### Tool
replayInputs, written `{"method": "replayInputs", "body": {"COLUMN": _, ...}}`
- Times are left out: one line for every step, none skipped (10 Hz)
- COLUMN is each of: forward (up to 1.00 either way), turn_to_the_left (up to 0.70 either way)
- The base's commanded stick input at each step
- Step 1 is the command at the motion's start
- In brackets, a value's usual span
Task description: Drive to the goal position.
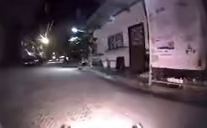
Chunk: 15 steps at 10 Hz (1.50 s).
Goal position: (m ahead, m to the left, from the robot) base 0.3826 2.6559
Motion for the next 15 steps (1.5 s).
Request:
{"method": "replayInputs", "body": {"forward": 0.60, "turn_to_the_left": -0.15}}
{"method": "replayInputs", "body": {"forward": 0.60, "turn_to_the_left": -0.15}}
{"method": "replayInputs", "body": {"forward": 0.60, "turn_to_the_left": -0.15}}
{"method": "replayInputs", "body": {"forward": 0.60, "turn_to_the_left": -0.15}}
{"method": "replayInputs", "body": {"forward": 0.60, "turn_to_the_left": -0.15}}
{"method": "replayInputs", "body": {"forward": 0.60, "turn_to_the_left": -0.15}}
{"method": "replayInputs", "body": {"forward": 0.56, "turn_to_the_left": -0.13}}
{"method": "replayInputs", "body": {"forward": 0.43, "turn_to_the_left": -0.06}}
{"method": "replayInputs", "body": {"forward": 0.09, "turn_to_the_left": 0.00}}
{"method": "replayInputs", "body": {"forward": 0.00, "turn_to_the_left": -0.03}}
{"method": "replayInputs", "body": {"forward": 0.00, "turn_to_the_left": -0.15}}
{"method": "replayInputs", "body": {"forward": 0.00, "turn_to_the_left": -0.45}}
{"method": "replayInputs", "body": {"forward": 0.00, "turn_to_the_left": -0.45}}
{"method": "replayInputs", "body": {"forward": 0.00, "turn_to_the_left": -0.45}}
{"method": "replayInputs", "body": {"forward": 0.00, "turn_to_the_left": -0.45}}
